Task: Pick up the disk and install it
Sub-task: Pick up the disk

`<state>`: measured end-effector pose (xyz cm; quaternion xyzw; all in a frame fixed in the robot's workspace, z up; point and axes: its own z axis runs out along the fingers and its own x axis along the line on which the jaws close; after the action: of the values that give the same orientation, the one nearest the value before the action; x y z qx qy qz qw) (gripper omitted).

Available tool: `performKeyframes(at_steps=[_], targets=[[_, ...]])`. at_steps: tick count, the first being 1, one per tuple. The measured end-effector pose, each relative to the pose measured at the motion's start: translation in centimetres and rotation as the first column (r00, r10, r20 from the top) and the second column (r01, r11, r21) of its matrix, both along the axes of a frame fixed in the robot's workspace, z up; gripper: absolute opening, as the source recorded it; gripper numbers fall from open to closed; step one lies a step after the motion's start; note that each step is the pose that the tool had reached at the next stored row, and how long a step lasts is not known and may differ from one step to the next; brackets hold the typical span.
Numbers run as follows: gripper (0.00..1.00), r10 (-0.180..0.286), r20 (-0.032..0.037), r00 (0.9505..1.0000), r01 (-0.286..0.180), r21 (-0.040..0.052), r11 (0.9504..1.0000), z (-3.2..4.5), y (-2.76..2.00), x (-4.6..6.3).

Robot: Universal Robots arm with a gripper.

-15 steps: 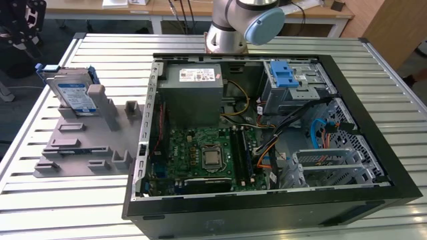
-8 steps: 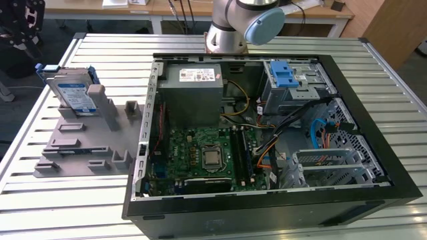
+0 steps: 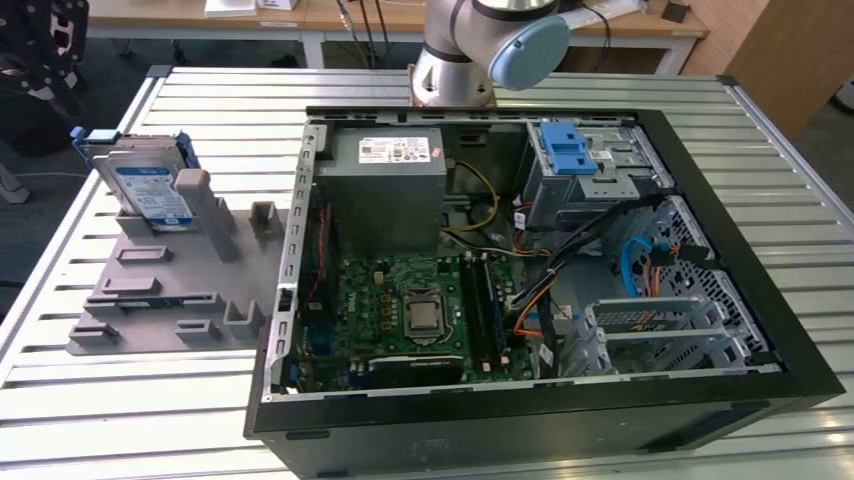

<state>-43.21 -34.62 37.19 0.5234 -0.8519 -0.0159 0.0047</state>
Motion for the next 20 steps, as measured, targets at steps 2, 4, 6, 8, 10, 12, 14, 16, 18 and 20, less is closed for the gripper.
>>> performKeyframes(at_steps=[2, 4, 6, 8, 10, 12, 14, 16, 18, 20], targets=[[0.11, 0.011, 0.0016, 0.9999, -0.011, 0.0, 0.9999, -0.01, 0.0, 0.0], [0.11, 0.025, 0.0041, 0.9997, -0.025, -0.0001, 0.9997, -0.02, 0.0, 0.0], [0.11, 0.041, 0.007, 0.9991, -0.041, -0.0002, 0.9992, -0.04, 0.0, 0.0], [0.11, 0.058, 0.0098, 0.9982, -0.058, -0.0003, 0.9983, -0.06, 0.0, 0.0], [0.11, 0.076, 0.0114, 0.997, -0.076, -0.0004, 0.9971, -0.07, 0.0, 0.0], [0.11, 0.093, 0.0128, 0.9956, -0.093, -0.0005, 0.9957, -0.08, 0.0, 0.0], [0.11, 0.103, 0.0139, 0.9946, -0.103, -0.0006, 0.9947, -0.1, 0.0, 0.0], [0.11, 0.106, 0.0143, 0.9942, -0.106, -0.0007, 0.9943, -0.11, 0.0, 0.0], [0.11, 0.107, 0.0147, 0.9941, -0.107, -0.0007, 0.9942, -0.11, 0.0, -0.01], [0.11, 0.107, 0.0148, 0.9941, -0.107, -0.0007, 0.9942, -0.11, -0.01, -0.01]])
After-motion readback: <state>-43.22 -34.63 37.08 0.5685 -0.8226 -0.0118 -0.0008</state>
